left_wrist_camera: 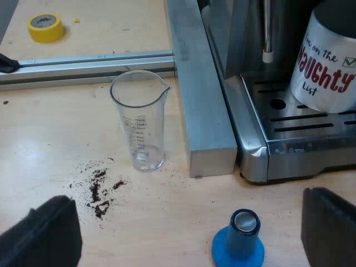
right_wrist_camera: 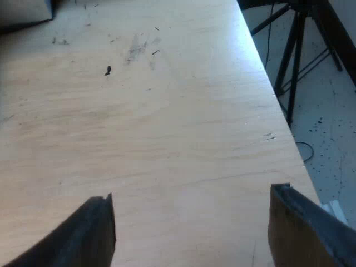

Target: Place mug into machine

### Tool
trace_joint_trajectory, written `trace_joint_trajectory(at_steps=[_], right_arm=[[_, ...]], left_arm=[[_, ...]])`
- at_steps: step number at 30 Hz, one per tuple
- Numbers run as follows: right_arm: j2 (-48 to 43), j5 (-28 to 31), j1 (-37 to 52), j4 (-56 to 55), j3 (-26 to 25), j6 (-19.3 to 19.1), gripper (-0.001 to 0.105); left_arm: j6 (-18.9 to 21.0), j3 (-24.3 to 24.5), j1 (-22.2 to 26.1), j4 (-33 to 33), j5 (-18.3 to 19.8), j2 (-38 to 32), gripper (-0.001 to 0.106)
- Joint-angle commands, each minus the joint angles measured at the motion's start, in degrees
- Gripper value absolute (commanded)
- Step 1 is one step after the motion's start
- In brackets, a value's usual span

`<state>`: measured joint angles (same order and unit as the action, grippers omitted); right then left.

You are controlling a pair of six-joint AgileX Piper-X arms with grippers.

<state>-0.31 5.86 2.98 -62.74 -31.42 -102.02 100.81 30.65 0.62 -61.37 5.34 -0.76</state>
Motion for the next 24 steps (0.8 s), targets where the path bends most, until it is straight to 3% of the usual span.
trace_joint_trajectory(at_steps=[1, 24], right_arm=[[-2.60, 0.77, 0.23, 0.46, -0.36, -0.16, 0.061], [-2.60, 1.00, 0.23, 0.46, -0.36, -0.16, 0.061]], left_arm=[[0.51, 0.04, -0.06, 0.52, -0.52, -7.67, 0.081], [-0.48, -0.49, -0.06, 1.75, -0.65, -8.06, 0.081]])
